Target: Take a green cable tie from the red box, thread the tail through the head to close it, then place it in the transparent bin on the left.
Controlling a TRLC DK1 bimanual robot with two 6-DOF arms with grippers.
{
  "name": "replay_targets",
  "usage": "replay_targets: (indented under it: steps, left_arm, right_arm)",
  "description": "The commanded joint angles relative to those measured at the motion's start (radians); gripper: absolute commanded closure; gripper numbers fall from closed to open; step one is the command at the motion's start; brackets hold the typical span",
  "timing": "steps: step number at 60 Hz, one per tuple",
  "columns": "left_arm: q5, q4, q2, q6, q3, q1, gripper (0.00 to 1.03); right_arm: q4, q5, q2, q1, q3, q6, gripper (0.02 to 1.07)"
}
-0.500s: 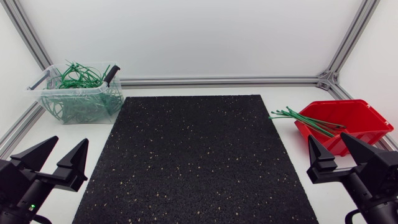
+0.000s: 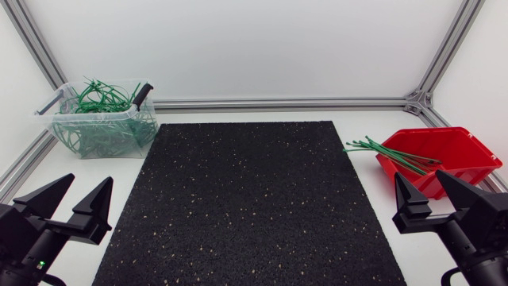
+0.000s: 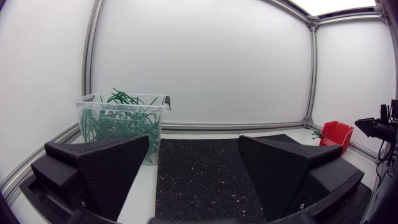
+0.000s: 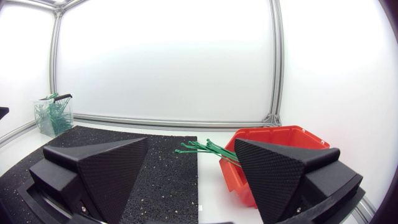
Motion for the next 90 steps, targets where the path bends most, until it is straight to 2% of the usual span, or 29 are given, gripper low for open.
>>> replay_targets:
  steps: [1,16,42,47,56,59,66,77,80,83,90]
  left_arm:
    - [0.001,-0.002,-0.006,-0.016,-0.044,-0.005,0.03]
    - [0.001,-0.005,-0.006,-0.016,-0.043,-0.006,0.03]
    - [0.001,-0.006,-0.004,-0.016,-0.043,-0.011,0.03]
    - [0.001,-0.006,-0.003,-0.016,-0.043,-0.012,0.03]
    - [0.001,-0.006,-0.003,-0.016,-0.043,-0.014,0.03]
    - [0.001,-0.006,-0.003,-0.016,-0.043,-0.014,0.03]
    - [0.001,-0.006,-0.003,-0.016,-0.043,-0.012,0.03]
    - [0.001,-0.008,-0.001,-0.016,-0.043,-0.014,0.03]
    - [0.001,-0.008,-0.001,-0.016,-0.043,-0.018,0.03]
    - [0.001,-0.008,-0.001,-0.016,-0.043,-0.025,0.03]
    - [0.001,-0.009,-0.001,-0.016,-0.043,-0.025,0.03]
  right_arm:
    - [-0.008,0.017,-0.011,0.01,0.057,0.022,0.07]
    - [-0.037,0.057,0.115,-0.008,0.232,0.015,0.07]
    - [-0.2,0.052,0.543,-0.038,0.674,-0.032,0.07]
    - [-0.246,0.015,0.62,-0.059,0.752,-0.034,0.07]
    - [-0.315,-0.137,0.765,-0.151,0.889,-0.035,0.08]
    - [-0.365,-0.173,0.824,-0.169,0.949,-0.067,0.07]
    - [-0.462,-0.192,0.959,-0.199,1.062,-0.155,0.07]
    - [-0.5,-0.264,1.084,-0.229,1.122,-0.293,0.07]
    - [-0.576,-0.27,1.152,-0.229,1.171,-0.37,0.07]
    - [-0.657,-0.27,1.209,-0.228,1.219,-0.526,0.07]
    - [-0.738,-0.267,1.298,-0.228,1.274,-0.624,0.08]
